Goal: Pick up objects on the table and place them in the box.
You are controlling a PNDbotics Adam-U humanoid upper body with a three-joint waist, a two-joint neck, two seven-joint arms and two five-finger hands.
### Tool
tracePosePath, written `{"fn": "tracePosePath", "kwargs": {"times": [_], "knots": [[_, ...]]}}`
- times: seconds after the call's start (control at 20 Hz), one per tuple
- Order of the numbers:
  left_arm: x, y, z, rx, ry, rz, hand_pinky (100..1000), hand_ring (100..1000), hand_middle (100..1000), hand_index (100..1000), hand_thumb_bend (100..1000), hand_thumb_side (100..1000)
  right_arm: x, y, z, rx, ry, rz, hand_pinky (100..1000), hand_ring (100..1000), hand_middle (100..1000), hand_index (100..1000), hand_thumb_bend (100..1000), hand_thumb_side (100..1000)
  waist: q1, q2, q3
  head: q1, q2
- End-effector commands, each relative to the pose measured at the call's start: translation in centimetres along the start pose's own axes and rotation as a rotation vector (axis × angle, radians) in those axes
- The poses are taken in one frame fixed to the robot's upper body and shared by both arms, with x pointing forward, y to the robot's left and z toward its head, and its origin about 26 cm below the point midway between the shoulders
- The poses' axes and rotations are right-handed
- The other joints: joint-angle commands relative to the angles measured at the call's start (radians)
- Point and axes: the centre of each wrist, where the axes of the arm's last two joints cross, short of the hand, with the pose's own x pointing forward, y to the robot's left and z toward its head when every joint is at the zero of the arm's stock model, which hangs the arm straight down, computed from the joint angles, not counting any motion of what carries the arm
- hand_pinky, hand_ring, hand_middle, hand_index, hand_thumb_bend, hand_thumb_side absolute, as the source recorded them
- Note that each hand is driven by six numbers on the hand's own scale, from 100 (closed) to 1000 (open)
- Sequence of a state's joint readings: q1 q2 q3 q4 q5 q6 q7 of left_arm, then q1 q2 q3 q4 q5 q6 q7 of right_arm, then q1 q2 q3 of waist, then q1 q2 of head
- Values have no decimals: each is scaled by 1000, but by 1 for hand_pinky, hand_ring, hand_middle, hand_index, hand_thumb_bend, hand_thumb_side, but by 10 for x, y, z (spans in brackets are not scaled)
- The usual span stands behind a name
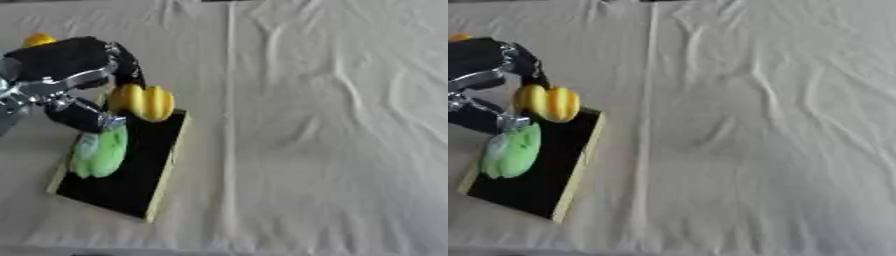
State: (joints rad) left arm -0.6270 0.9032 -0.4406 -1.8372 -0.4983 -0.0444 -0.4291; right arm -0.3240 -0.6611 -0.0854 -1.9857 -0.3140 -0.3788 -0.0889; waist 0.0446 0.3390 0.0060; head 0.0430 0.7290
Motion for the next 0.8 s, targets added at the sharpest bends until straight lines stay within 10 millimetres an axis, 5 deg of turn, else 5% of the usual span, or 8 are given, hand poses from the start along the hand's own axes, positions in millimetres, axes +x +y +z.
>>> {"fn": "tracePosePath", "kwargs": {"times": [0.05, 0.25, 0.55, 0.8], "knots": [[-2, 4, -2, -15, -10, -14, 670, 574, 505, 616, 231, 100, 5, -3, -4, 5, -18, 7, 986, 838, 662, 843, 100, 525, -2, -20, -3, 4, 2], [-6, -1, -6, -63, -4, -11, 722, 639, 577, 706, 290, 100, 5, -2, -3, 5, -13, 6, 987, 838, 661, 843, 100, 524, -2, -20, -5, 7, 3], [-11, -9, -10, -150, -17, -2, 869, 841, 829, 913, 376, 100, 4, -2, -1, 4, -5, 4, 988, 839, 660, 843, 100, 524, -1, -19, -6, 6, 4], [-15, -10, -11, -201, 3, -37, 914, 883, 870, 955, 518, 100, 4, -2, -1, 2, -3, 4, 988, 839, 659, 843, 100, 524, -1, -20, -7, 5, 6]]}}
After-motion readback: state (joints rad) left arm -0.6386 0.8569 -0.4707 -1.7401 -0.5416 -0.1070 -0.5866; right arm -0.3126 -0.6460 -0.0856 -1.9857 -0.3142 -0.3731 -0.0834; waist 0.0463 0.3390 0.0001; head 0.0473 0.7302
